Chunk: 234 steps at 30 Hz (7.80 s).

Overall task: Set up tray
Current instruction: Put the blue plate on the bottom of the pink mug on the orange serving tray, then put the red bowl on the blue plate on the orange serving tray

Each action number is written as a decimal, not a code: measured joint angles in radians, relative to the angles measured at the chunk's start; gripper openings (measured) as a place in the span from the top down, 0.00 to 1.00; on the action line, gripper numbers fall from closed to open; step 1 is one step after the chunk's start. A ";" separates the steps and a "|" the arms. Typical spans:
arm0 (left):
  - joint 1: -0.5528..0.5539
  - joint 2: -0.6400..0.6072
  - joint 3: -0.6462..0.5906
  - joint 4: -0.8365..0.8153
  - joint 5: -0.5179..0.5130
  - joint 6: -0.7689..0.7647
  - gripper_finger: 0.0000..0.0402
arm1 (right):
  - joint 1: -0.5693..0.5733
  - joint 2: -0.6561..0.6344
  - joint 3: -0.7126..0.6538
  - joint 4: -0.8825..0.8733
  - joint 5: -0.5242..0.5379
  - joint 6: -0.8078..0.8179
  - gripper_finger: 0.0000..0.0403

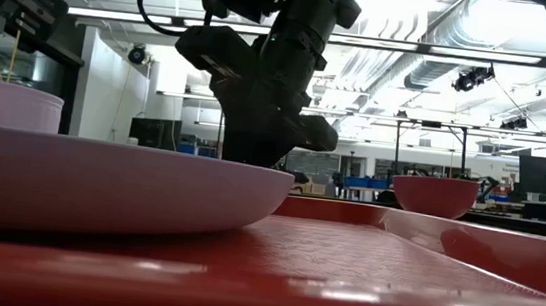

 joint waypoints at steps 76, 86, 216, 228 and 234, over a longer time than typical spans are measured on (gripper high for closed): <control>0.000 0.000 0.000 0.067 0.022 0.018 0.79 | -0.668 -0.363 0.000 -0.651 0.428 -0.517 0.78; 0.000 0.000 0.000 0.066 -0.059 0.018 0.79 | -0.848 -0.363 0.000 -0.698 0.427 -0.606 0.78; 0.000 0.000 0.000 0.029 -0.143 0.030 0.79 | -1.198 -0.262 -0.258 -0.611 0.204 -0.762 0.78; 0.000 0.000 0.000 0.029 -0.144 0.029 0.79 | -1.193 -0.275 -0.303 -0.576 0.255 -0.697 0.78; 0.000 0.000 0.000 0.020 -0.144 0.030 0.79 | -1.193 -0.329 -0.302 -0.559 0.264 -0.694 0.78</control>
